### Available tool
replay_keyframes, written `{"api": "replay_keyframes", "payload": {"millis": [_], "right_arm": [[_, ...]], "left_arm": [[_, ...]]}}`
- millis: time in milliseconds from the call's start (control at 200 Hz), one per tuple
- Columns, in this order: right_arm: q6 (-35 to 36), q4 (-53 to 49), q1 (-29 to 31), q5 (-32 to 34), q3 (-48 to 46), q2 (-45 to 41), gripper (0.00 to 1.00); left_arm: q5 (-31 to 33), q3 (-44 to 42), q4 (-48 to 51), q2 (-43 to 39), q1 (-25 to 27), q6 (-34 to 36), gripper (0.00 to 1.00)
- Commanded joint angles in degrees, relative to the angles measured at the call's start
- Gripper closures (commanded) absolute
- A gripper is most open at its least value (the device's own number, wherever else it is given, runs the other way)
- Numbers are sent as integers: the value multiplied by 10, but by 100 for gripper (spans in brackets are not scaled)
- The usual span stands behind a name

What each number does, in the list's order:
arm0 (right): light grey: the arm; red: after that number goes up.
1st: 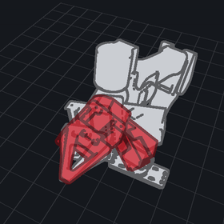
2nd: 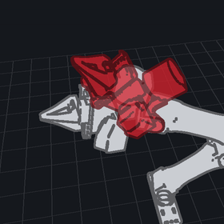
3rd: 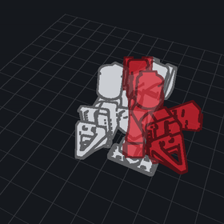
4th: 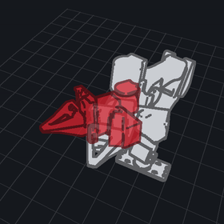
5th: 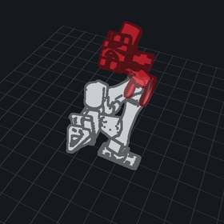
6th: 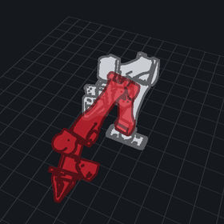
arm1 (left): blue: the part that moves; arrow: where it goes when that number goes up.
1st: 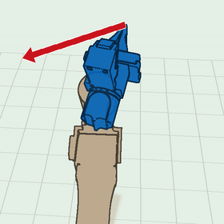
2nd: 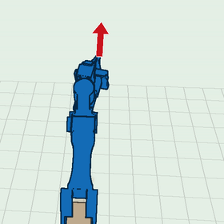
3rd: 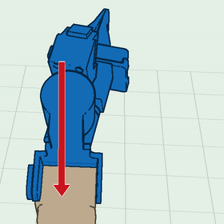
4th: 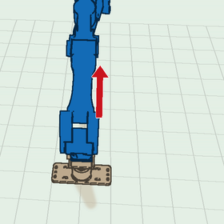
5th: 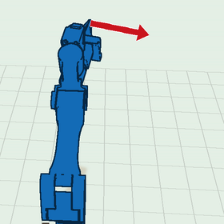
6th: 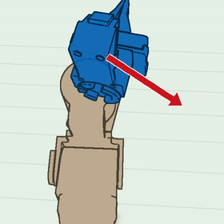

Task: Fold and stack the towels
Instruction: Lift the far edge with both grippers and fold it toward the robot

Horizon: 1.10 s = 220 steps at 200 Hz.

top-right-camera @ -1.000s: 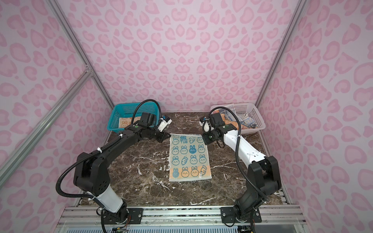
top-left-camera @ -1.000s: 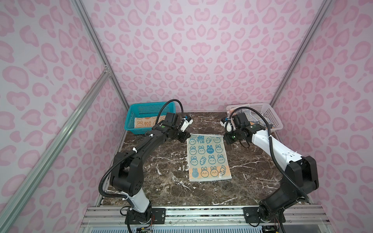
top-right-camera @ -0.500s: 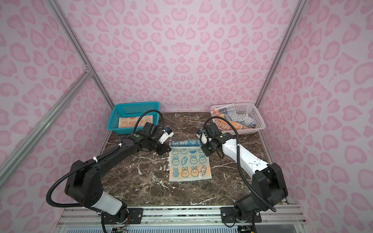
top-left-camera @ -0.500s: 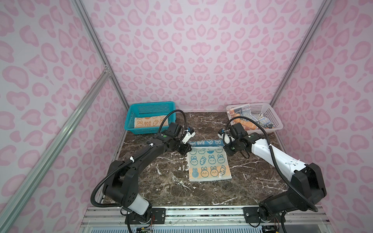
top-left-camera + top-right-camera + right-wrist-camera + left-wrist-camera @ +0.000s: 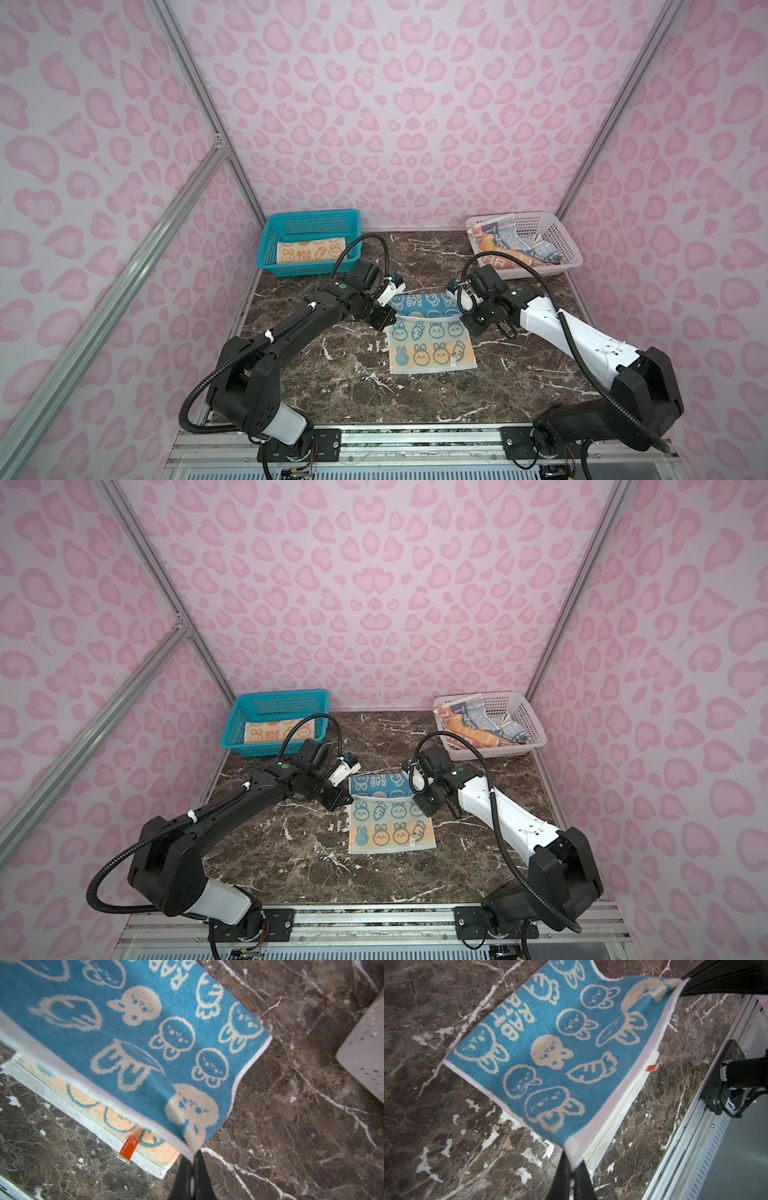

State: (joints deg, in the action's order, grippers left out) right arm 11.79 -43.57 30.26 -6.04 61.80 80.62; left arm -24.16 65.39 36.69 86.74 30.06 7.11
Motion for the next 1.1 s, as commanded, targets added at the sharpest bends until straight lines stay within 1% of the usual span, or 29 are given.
{"api": "replay_keyframes", "payload": {"millis": [0,365,525,780,975,1095], "right_arm": [[14,-16,6,2,-9,-8,100],[32,-44,72,8,-66,19,100],[49,-56,80,8,-59,37,100],[76,-81,96,-24,-49,92,98],[79,-92,103,-7,-39,139,97],[80,-92,103,9,-29,149,99]], "left_arm": [[-6,-6,8,-10,3,-4,97],[3,-43,13,15,35,-19,97],[-5,-55,27,22,44,-24,97],[-27,-60,35,48,54,-28,97],[-46,-61,44,78,58,-31,97],[-39,-58,42,85,59,-33,97]]}}
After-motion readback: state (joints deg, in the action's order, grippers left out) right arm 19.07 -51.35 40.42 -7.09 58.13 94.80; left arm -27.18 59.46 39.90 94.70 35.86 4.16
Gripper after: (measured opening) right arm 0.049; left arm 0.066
